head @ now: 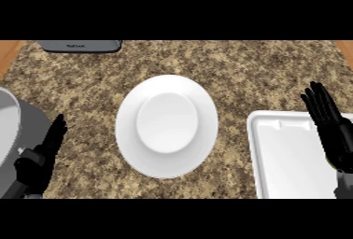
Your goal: Pick the pear from the tray and place it in the plate
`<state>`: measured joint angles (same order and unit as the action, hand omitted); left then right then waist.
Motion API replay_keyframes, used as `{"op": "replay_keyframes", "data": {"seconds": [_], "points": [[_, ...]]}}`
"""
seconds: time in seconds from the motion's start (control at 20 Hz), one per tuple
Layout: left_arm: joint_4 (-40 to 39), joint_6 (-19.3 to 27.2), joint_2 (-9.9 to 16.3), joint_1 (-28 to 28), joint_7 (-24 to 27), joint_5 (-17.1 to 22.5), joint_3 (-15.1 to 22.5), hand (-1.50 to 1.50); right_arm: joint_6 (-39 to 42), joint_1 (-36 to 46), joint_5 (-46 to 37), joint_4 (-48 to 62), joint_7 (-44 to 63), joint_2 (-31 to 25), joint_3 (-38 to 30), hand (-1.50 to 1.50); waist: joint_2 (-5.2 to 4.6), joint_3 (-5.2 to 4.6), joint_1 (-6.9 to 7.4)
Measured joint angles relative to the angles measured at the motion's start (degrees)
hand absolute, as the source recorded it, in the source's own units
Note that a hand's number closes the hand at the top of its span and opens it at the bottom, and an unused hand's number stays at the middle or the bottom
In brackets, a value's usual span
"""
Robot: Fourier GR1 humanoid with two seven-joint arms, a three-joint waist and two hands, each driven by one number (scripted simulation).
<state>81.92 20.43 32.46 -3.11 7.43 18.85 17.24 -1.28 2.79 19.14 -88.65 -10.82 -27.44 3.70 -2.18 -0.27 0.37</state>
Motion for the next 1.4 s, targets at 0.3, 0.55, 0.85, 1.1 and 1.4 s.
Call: {"op": "replay_keyframes", "data": {"seconds": [0.3,0.55,0.85,1.1,1.4], "points": [[5.47,-4.22,1.49,10.11,-4.57,-0.20,-2.15,0.00,0.13,11.41,4.31,11.94,10.01,0.96,-2.57,1.50,1.05,0.28,1.50],[8.01,-6.12,0.95,15.16,-5.09,0.23,-2.23,0.00,-4.67,10.84,-10.27,20.03,21.33,-7.13,4.62,-1.50,0.59,-0.24,2.26],[8.36,-7.42,0.96,18.08,-7.07,1.73,-4.24,0.00,-21.12,13.15,-12.63,24.66,23.60,2.47,1.38,-1.50,1.73,0.15,0.64],[7.68,-8.80,-0.06,19.29,-8.12,0.99,-6.04,0.00,-25.70,15.56,-14.84,24.69,23.28,2.46,-1.55,-1.50,2.05,0.24,-0.08],[8.21,-8.80,-0.95,19.46,-9.02,-0.39,-6.53,0.00,-17.94,20.17,-18.34,24.29,35.37,-8.74,-0.37,-1.50,2.23,0.17,-0.27]]}}
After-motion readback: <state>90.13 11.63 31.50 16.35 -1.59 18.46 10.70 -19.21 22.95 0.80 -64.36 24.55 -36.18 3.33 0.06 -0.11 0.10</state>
